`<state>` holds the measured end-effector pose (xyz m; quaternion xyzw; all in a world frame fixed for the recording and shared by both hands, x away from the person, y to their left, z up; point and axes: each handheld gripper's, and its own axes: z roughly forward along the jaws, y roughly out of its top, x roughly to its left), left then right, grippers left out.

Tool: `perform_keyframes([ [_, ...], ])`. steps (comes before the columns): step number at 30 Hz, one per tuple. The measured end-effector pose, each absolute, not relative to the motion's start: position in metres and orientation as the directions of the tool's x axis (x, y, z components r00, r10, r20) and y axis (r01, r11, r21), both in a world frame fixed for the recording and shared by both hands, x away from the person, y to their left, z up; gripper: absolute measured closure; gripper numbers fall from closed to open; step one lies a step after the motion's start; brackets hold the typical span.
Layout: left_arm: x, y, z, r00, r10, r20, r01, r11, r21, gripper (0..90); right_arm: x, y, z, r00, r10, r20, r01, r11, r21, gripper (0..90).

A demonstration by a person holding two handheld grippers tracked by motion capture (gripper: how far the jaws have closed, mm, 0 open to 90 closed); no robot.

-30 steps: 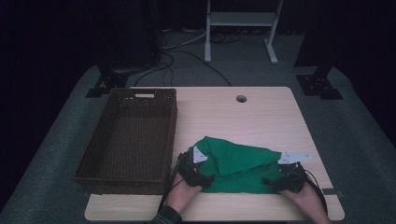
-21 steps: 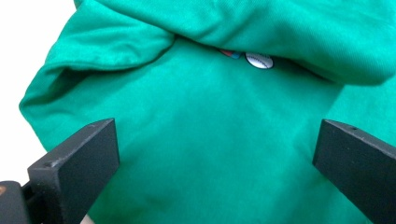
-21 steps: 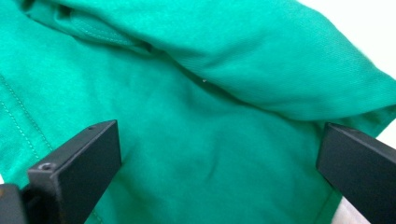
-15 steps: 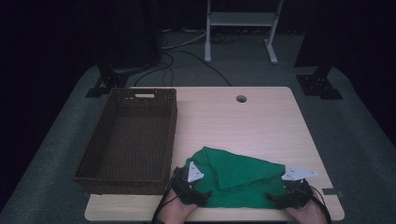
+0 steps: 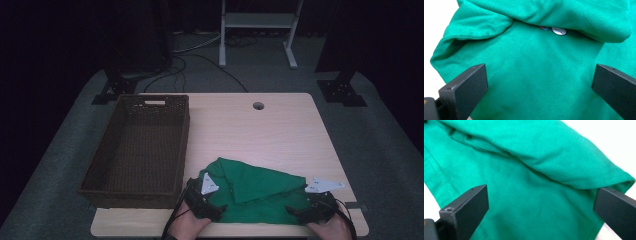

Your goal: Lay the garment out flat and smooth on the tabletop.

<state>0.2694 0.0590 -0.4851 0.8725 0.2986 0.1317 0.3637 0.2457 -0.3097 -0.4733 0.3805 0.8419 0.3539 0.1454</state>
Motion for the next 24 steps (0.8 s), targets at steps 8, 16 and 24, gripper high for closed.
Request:
perform_keyframes([
  [8,0.269,0.059,-0.485,0.786,0.618,0.014,0.425,-0.556,0.715,0.0,0.247,-0.307,-0.463,-0.677,0.736,0.022,0.514,0.452,0.729,0.0],
  [16,0.270,0.059,-0.484,0.789,0.614,0.028,0.411,-0.561,0.718,0.0,0.249,-0.299,-0.452,-0.701,0.714,0.011,0.481,0.461,0.746,0.0],
  [24,0.271,0.059,-0.485,0.792,0.611,0.014,0.419,-0.560,0.715,0.0,0.252,-0.292,-0.446,-0.724,0.690,0.022,0.461,0.460,0.759,0.0],
])
